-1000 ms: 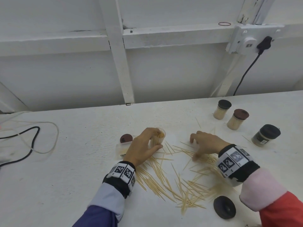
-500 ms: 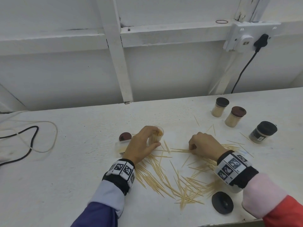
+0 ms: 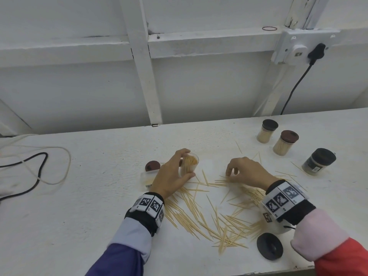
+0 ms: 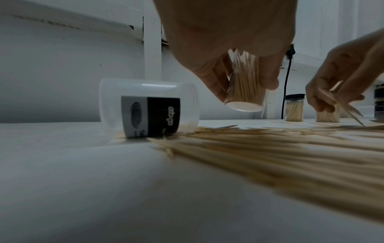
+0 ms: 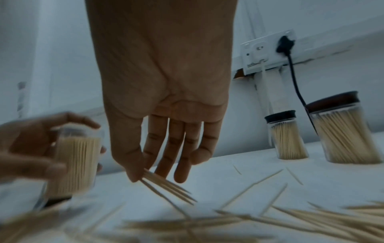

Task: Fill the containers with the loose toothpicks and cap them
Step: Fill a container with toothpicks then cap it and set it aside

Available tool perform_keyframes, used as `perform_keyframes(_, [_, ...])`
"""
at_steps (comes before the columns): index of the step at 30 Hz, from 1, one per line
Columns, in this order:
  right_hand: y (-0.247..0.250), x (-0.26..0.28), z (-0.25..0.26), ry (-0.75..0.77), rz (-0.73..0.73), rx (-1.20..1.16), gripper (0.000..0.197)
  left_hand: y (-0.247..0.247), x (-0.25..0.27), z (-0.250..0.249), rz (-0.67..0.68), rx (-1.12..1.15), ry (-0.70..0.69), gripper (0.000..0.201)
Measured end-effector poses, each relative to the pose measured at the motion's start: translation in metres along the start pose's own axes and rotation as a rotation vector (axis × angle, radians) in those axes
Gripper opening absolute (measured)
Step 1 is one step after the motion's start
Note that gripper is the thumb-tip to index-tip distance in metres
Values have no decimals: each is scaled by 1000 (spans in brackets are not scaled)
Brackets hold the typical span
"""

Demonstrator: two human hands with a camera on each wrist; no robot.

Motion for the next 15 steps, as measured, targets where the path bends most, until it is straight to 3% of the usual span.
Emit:
perform_keyframes(10, [44,-5,32,150,-349,-730,5,-2,0,1,9,-1,13,71])
perform_keyframes(15, [66,-16,50,225,-628,-996,23,-3,0,2,18,-15,14,72])
Point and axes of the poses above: each hand's wrist, its own x-axis away from the middle knuckle, its own y-axis out of the back of the hand, z = x × y, the point moved 8 cm from there along -x, towards the middle knuckle, and after that the axes turned 14 degrees about y, right-handed, at the moved point
